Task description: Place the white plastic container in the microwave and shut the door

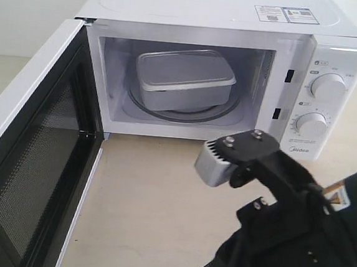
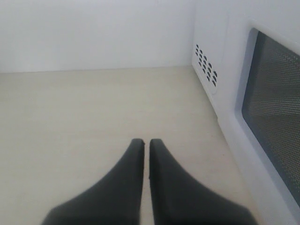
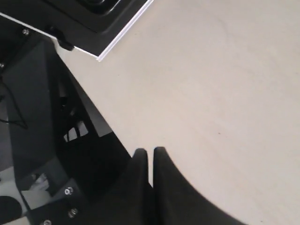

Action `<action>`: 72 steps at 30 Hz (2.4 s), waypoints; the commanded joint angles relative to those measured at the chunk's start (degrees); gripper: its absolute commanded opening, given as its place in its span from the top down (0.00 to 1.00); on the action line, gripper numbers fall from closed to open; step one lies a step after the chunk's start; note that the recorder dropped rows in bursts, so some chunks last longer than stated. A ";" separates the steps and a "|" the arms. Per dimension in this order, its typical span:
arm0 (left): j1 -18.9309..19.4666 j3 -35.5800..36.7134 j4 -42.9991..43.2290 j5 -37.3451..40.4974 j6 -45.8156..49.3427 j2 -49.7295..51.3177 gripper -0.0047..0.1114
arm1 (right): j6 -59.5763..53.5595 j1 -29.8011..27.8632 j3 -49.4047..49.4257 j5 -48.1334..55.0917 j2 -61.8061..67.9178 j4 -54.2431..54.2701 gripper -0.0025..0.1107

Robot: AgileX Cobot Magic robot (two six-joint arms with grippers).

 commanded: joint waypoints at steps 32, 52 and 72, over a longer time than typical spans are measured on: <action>0.10 0.20 0.16 0.14 -0.24 -0.21 0.92 | 24.92 -1.23 12.73 -10.27 -29.36 -13.32 0.98; 0.10 0.20 0.16 0.14 -0.24 -0.21 0.92 | 21.76 -7.28 13.57 -20.07 -30.76 -17.94 0.98; 0.10 0.20 0.16 0.14 -0.24 -0.21 0.92 | 21.59 -51.37 31.52 -41.57 -56.24 -15.23 0.98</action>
